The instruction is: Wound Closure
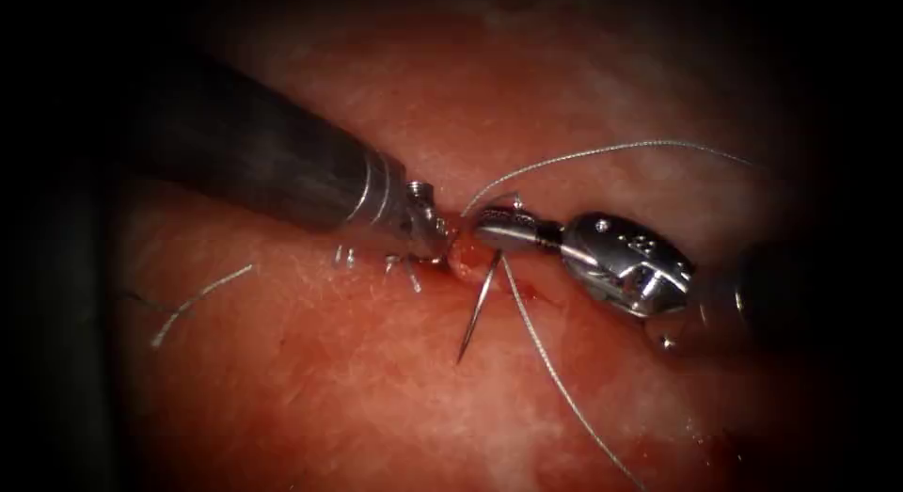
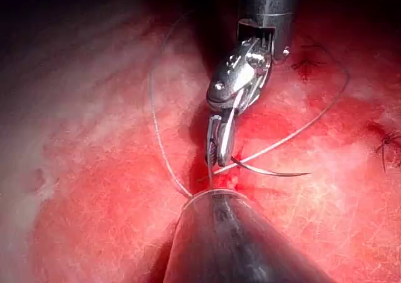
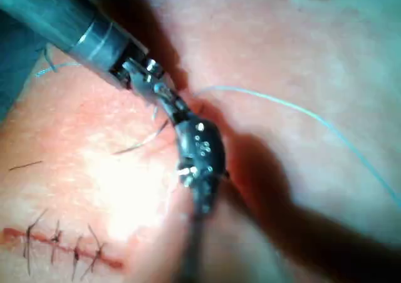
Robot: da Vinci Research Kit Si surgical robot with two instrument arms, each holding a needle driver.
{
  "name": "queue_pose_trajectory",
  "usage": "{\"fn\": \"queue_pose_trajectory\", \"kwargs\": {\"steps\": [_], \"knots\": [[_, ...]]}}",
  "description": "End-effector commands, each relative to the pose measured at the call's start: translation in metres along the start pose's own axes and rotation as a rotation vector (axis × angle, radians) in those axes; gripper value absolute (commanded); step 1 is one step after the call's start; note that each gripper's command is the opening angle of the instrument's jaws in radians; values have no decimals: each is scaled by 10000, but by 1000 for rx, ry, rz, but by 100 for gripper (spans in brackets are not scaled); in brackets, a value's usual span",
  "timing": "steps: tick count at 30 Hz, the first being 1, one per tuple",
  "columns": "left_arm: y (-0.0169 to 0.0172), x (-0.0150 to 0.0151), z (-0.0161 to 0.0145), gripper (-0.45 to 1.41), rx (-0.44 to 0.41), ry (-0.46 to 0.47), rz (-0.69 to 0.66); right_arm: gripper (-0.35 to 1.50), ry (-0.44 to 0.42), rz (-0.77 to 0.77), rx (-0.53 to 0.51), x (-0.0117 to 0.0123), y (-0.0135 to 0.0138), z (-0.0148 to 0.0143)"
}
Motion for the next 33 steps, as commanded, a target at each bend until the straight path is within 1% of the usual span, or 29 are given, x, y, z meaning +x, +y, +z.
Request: {"fn": "queue_pose_trajectory", "kwargs": {"steps": [1, 4, 6, 9, 10, 13, 19, 27, 33], "knots": [[7, 0, 12, -45, -6, -13, 2, -35, -1, -9, 0, -11, -5, 5], [6, -1, 17, -45, -26, -45, -8, -35, -4, -50, -5, -10, 0, 6], [10, -4, 24, -45, -57, -74, -24, -35, -4, -81, -14, -10, 8, 10], [18, -7, 31, -45, -98, -70, -44, -35, -4, -118, -26, -11, 16, 15], [27, -11, 32, -45, -125, -62, -46, -35, -3, -133, -33, -12, 21, 19], [42, -16, 25, -45, -141, -60, -38, -35, -6, -159, -45, -18, 34, 24], [60, -16, 6, -45, -163, -55, -33, -35, -14, -217, -59, -31, 46, 29], [75, -10, -14, -45, -171, -11, -40, -35, -19, -355, -85, -44, 45, 46], [87, -13, -25, -45, -167, 11, -36, -35, -22, -419, -96, -46, 39, 54]]}}
